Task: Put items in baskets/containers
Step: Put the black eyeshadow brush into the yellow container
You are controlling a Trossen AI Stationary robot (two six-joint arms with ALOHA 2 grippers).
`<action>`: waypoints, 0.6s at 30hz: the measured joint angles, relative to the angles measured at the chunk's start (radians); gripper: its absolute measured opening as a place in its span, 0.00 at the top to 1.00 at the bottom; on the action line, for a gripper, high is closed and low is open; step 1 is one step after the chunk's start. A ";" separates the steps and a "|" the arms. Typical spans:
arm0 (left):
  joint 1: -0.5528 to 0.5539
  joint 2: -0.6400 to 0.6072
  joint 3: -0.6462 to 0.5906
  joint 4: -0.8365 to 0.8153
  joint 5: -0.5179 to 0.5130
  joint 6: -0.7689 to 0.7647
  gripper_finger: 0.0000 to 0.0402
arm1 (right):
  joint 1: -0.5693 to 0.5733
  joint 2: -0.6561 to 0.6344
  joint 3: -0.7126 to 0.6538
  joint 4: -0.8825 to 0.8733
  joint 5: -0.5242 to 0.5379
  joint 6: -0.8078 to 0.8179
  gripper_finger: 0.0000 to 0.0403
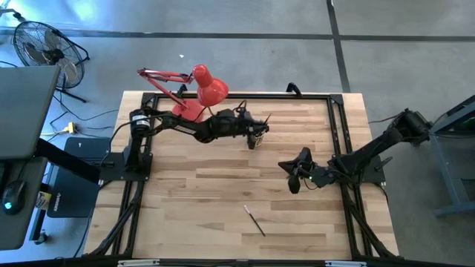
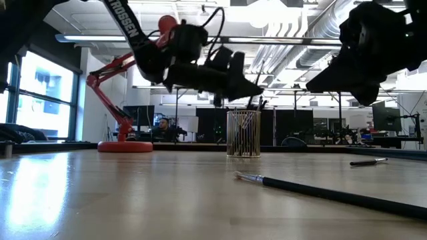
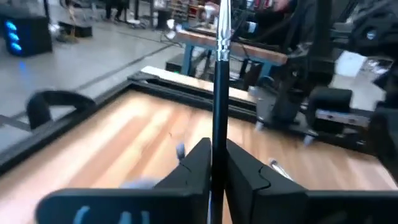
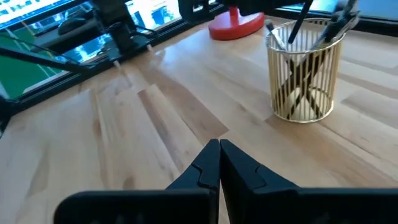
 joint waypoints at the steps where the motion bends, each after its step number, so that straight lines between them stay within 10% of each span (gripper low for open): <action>1: 0.000 0.009 0.013 -0.015 -0.010 0.011 0.90 | -0.005 0.000 0.000 0.000 -0.001 0.001 0.99; 18: 0.000 0.014 0.103 -0.087 0.085 0.019 0.81 | -0.041 0.000 0.001 0.021 -0.042 0.015 0.99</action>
